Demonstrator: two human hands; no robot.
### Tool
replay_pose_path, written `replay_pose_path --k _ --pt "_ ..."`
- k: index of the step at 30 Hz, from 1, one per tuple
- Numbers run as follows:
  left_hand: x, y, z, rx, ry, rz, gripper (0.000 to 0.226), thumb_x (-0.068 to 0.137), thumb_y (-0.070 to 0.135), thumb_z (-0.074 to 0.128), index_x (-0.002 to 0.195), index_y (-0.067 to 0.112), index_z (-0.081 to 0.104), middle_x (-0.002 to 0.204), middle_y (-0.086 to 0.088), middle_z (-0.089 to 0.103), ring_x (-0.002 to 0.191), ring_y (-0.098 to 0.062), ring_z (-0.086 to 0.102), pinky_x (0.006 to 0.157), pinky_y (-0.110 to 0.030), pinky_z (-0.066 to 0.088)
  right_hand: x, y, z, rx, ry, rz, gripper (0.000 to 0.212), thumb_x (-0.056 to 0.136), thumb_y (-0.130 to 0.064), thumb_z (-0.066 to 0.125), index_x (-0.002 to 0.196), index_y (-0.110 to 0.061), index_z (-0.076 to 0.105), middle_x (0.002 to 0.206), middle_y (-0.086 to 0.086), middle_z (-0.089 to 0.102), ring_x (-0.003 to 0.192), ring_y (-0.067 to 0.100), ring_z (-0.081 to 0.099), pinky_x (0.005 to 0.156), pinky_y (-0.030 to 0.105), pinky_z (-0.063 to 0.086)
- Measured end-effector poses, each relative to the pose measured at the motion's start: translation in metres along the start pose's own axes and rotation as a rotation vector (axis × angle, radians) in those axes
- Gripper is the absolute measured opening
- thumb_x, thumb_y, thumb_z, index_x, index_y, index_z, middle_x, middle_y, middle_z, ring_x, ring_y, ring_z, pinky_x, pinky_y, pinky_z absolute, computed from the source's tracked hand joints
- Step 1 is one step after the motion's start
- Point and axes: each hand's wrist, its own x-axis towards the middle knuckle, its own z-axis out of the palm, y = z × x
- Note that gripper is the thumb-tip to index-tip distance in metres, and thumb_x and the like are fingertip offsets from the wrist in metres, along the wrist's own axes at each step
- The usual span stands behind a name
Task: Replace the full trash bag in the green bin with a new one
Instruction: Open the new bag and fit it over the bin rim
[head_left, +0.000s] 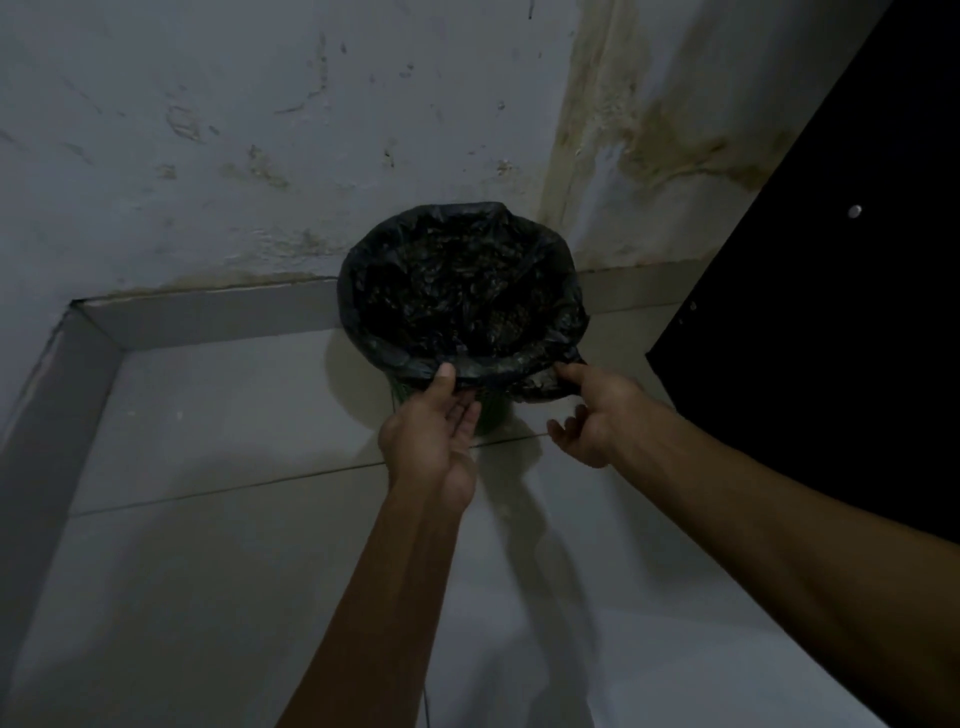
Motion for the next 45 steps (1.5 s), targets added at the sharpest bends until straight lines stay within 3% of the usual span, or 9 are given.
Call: replay_pose_path --k 3,8,16,20,26,34,39,42,45 --pt "0.001 0.003 -0.002 -0.003 -0.002 0.005 0.003 0.091 0.011 0.061 0.093 0.011 0.060 0.089 -0.007 0.061 0.083 -0.019 0.059 0.071 -0.027 0.050 0.001 -0.008 0.000 0.116 -0.063 0.051 0.019 0.093 -0.010 0.060 0.076 -0.005 0.054 0.072 0.006 0.045 0.057 0.012 0.039 0.034 0.018 0.047" --pt "0.000 0.004 -0.005 -0.014 -0.039 0.033 0.011 0.092 0.008 0.058 0.102 0.008 0.059 0.092 -0.010 0.061 0.086 -0.022 0.060 0.073 -0.028 0.053 -0.002 -0.024 -0.001 0.329 -0.200 0.004 0.019 0.095 -0.003 0.042 0.079 0.000 0.052 0.081 0.014 0.052 0.074 0.021 0.054 0.072 0.033 0.052" --pt "-0.005 0.004 -0.003 0.000 -0.057 0.092 0.009 0.091 0.001 0.057 0.090 0.010 0.060 0.097 -0.014 0.062 0.087 -0.025 0.063 0.072 -0.031 0.057 -0.002 -0.030 -0.001 0.188 -0.238 0.008 0.014 0.083 -0.006 0.071 0.080 -0.003 0.058 0.083 0.007 0.059 0.099 0.016 0.059 0.069 0.031 0.054" --pt "-0.007 0.003 -0.004 0.019 -0.080 0.103 0.011 0.091 0.001 0.057 0.091 0.011 0.061 0.096 -0.013 0.064 0.086 -0.024 0.063 0.075 -0.032 0.058 0.002 -0.027 -0.002 0.227 -0.188 -0.001 0.019 0.083 0.001 0.069 0.073 -0.005 0.055 0.076 0.005 0.050 0.075 0.013 0.052 0.085 0.029 0.051" --pt "-0.006 0.003 -0.006 0.037 -0.112 0.100 0.012 0.090 0.002 0.058 0.095 0.012 0.062 0.098 -0.013 0.064 0.085 -0.025 0.064 0.071 -0.030 0.058 0.007 -0.028 0.001 0.241 -0.202 0.038 0.021 0.085 0.000 0.066 0.068 -0.004 0.054 0.072 0.005 0.049 0.066 0.013 0.044 0.066 0.023 0.046" --pt "-0.006 0.005 -0.007 0.071 -0.129 0.091 0.011 0.091 0.003 0.057 0.094 0.013 0.061 0.093 -0.010 0.064 0.078 -0.023 0.063 0.067 -0.028 0.054 -0.003 -0.027 -0.001 0.269 -0.226 0.056 0.013 0.086 -0.004 0.066 0.076 -0.001 0.059 0.089 0.012 0.056 0.098 0.021 0.055 0.070 0.025 0.049" --pt "-0.005 0.006 -0.008 0.060 -0.134 0.089 0.011 0.090 0.003 0.059 0.093 0.013 0.061 0.094 -0.011 0.064 0.077 -0.023 0.063 0.062 -0.026 0.057 -0.004 -0.026 -0.008 0.441 -0.269 0.047 0.020 0.095 -0.018 0.048 0.083 -0.003 0.054 0.083 0.012 0.060 0.079 0.025 0.060 0.076 0.038 0.051" --pt "-0.005 0.005 -0.010 0.067 -0.141 0.094 0.011 0.090 0.002 0.059 0.093 0.013 0.061 0.095 -0.011 0.065 0.079 -0.023 0.064 0.061 -0.025 0.057 -0.002 -0.025 -0.006 0.360 -0.179 0.041 0.029 0.101 -0.012 0.040 0.076 -0.003 0.050 0.073 0.009 0.051 0.069 0.022 0.054 0.079 0.035 0.049" --pt "-0.007 0.003 -0.011 0.075 -0.150 0.089 0.011 0.090 0.003 0.058 0.094 0.012 0.061 0.094 -0.010 0.065 0.078 -0.023 0.064 0.061 -0.025 0.057 -0.003 -0.024 -0.003 0.339 -0.133 0.100 0.027 0.099 -0.014 0.051 0.074 -0.003 0.049 0.074 0.010 0.056 0.064 0.019 0.057 0.051 0.032 0.058"
